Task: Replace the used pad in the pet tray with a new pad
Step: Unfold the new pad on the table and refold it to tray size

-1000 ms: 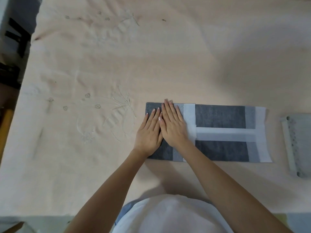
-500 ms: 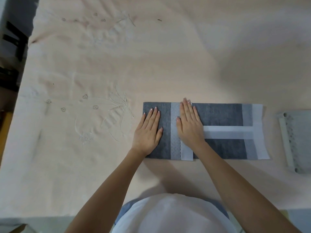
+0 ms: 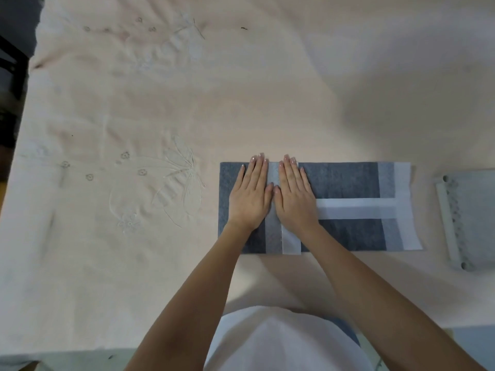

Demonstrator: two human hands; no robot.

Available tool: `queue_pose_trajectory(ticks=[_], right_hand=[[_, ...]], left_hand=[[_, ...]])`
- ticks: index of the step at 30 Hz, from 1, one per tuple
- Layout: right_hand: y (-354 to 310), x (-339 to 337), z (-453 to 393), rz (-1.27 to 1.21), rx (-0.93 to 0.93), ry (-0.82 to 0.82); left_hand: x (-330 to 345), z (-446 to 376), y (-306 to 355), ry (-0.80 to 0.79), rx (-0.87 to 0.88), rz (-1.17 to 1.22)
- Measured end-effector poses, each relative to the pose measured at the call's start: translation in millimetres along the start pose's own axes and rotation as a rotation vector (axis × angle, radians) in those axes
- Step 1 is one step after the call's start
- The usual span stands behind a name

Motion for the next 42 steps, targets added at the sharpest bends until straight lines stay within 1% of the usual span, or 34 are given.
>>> queue_pose_trajectory(ticks=[6, 8, 12, 14, 16, 17, 19, 21, 25, 28, 31, 33, 35, 37, 39, 42], right_hand=[[0, -2, 1, -0.025, -0.015, 0.029], [0, -1, 1, -0.018, -0.016, 0.026], [-1, -6, 2, -0.002, -0.015, 0.005], [-9, -13, 9, -0.015, -0.005, 0.044], [-31, -12, 25, -0.022, -0.061, 0.069], [-46, -5, 36, -0.019, -0.112, 0.053], [-68, 14, 59, 0.006, -0.189, -0.025], [-71, 25, 69, 0.041, -0.215, -0.084], [-57, 25, 70, 0.063, -0.203, -0.125], [-35, 18, 75, 0.056, -0.135, -0.122], [-11, 8, 87, 0.052, -0.095, -0.104], [-3, 4, 95, 0.042, -0.082, -0.116], [-1, 2, 97, 0.041, -0.069, -0.127], [-3, -1, 96, 0.037, -0.064, -0.117], [-4, -2, 95, 0.031, -0.062, -0.109], [-6, -3, 95, 0.029, -0.07, -0.104]], left_hand=[[-6, 17, -45, 0.038, -0.19, -0.014], [-9, 25, -59, 0.033, -0.221, -0.029], [-15, 36, -71, 0.045, -0.213, -0.038], [-21, 51, -69, 0.078, -0.164, -0.064], [-20, 71, -55, 0.092, -0.084, -0.077], [-18, 81, -49, 0.094, -0.065, -0.067], [-11, 93, -43, 0.078, -0.081, -0.04], [-8, 96, -44, 0.057, -0.121, -0.03], [-9, 96, -42, 0.028, -0.144, -0.019], [-17, 97, -44, 0.059, -0.184, 0.002], [-27, 96, -52, 0.113, -0.317, 0.066], [-33, 97, -57, 0.122, -0.415, 0.145], [-28, 97, -65, 0.047, -0.552, 0.296], [-16, 95, -74, -0.07, -0.675, 0.428], [-9, 90, -77, -0.165, -0.686, 0.53], [-8, 83, -83, -0.151, -0.655, 0.661]])
Point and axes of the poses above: each hand's wrist, its own z-axis away from the middle knuckle, its own x-axis out of the palm, y = z × x, the point moved 7 cm from there along -z, towards the middle knuckle, and after that the axes turned 8 degrees about -z, right-handed, at the moved point
